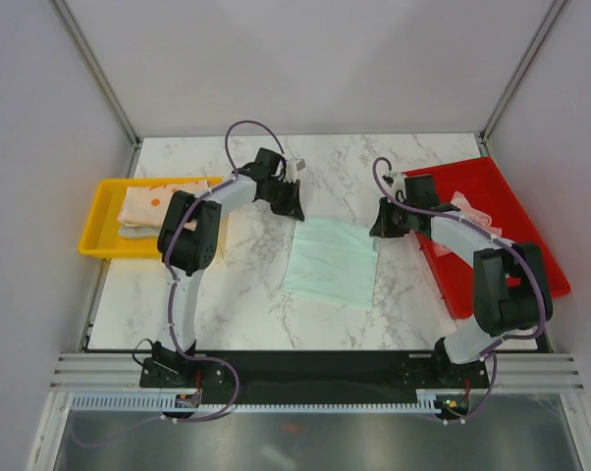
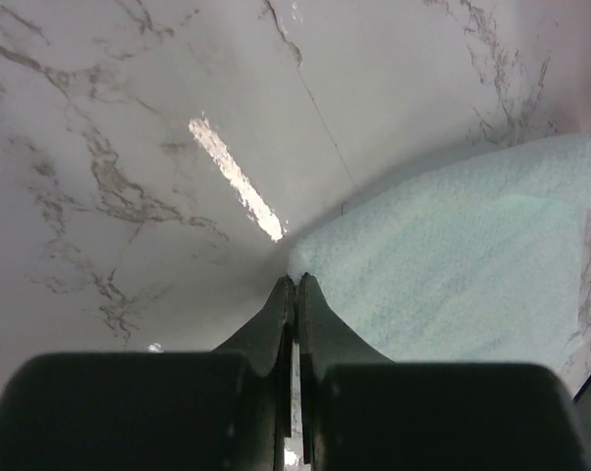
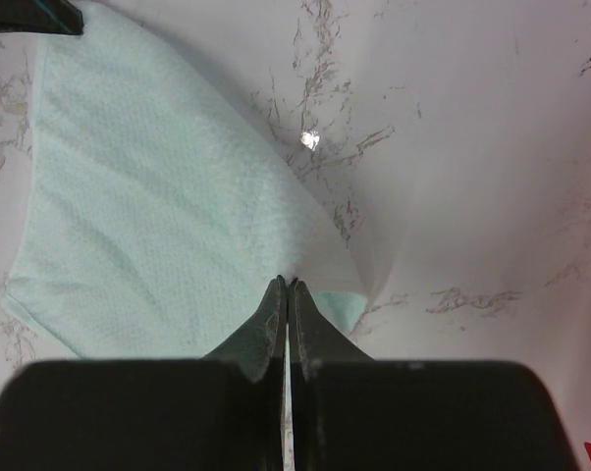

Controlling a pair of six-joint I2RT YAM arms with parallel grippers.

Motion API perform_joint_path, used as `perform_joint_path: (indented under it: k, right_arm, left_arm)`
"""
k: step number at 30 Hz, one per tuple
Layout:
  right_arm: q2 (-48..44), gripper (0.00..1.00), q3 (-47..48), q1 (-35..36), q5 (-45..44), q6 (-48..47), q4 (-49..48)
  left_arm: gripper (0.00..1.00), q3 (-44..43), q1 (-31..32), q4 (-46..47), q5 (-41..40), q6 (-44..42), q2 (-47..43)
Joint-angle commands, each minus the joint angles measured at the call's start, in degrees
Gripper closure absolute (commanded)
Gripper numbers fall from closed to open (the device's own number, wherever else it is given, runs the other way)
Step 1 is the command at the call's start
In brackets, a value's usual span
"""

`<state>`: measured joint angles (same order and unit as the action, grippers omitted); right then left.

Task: Fold and stack the towels
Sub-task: Fold the towel

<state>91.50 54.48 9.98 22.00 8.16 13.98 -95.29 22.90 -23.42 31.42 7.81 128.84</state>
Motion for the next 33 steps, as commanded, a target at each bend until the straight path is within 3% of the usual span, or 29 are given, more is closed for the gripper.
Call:
perform_joint_path:
  k: [1, 7, 21, 33]
  right_arm:
    - [-1.0, 1.0, 0.8, 0.2, -1.7, -0.1, -1.7]
    - [-7.3, 1.0, -2.4, 0.8, -6.0, 0.6, -3.0]
    - [-18.9, 1.0, -9.4, 5.4, -10.8, 3.4, -5.1]
    - [-25.5, 1.0, -16.9, 9.5, -10.4, 12.6, -2.6]
  left_arm:
    - [0.98, 0.9, -0.1, 0.6, -2.6, -1.4, -6.6]
    - [0.98, 3.9, -0.2, 0.2, -5.1, -2.4, -12.1]
    - [0.98, 14.8, -0.1, 4.3, -2.2, -0.2, -20.5]
    - [0.98, 25.5, 2.1, 5.6, -4.5, 1.3, -30.6]
